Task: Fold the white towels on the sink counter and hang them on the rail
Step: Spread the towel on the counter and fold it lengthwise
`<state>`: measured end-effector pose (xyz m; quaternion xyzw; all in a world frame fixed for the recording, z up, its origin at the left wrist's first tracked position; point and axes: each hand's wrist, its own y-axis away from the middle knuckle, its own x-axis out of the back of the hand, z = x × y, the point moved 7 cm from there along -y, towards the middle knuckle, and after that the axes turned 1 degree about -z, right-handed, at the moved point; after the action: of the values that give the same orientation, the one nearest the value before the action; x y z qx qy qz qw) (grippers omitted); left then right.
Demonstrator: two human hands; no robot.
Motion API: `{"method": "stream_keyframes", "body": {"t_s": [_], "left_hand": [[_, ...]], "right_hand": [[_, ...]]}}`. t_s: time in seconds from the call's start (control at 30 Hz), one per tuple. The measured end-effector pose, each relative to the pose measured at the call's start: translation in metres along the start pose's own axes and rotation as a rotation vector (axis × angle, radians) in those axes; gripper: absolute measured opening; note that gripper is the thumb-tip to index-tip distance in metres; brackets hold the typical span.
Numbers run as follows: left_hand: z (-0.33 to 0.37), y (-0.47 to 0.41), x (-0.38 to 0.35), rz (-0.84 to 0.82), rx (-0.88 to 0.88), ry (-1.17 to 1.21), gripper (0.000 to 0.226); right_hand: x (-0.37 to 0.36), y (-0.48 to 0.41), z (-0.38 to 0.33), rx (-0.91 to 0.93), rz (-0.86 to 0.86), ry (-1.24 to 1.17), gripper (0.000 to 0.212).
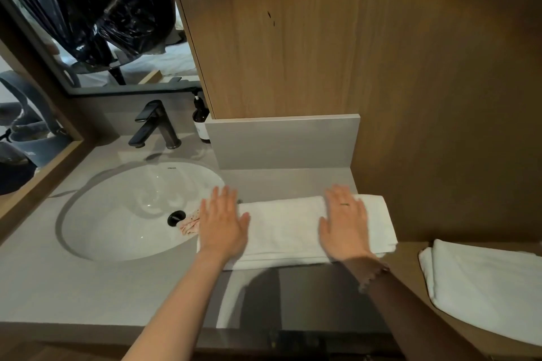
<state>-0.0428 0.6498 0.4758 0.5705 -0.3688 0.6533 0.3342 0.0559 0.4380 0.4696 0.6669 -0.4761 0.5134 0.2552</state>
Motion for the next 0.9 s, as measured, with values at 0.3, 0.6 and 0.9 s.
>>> {"method": "stream_keyframes", "body": {"t_s": [0.3, 0.6, 0.9], "left_hand": [[0.053, 0.005, -0.061, -0.299, -0.211, -0.023, 0.059], [0.041, 0.004, -0.073, -0.333, -0.181, 0.036, 0.067], [-0.011, 0.005, -0.063, -0.319, -0.012, 0.063, 0.093]], "right_hand": [[-0.076, -0.015, -0.036, 0.411, -0.388, 0.275, 0.061], [-0.076, -0.014, -0.023, 0.483, -0.29, 0.126, 0.066], [-0.057, -0.032, 0.037, 0.19, -0.236, 0.125, 0.118]]}}
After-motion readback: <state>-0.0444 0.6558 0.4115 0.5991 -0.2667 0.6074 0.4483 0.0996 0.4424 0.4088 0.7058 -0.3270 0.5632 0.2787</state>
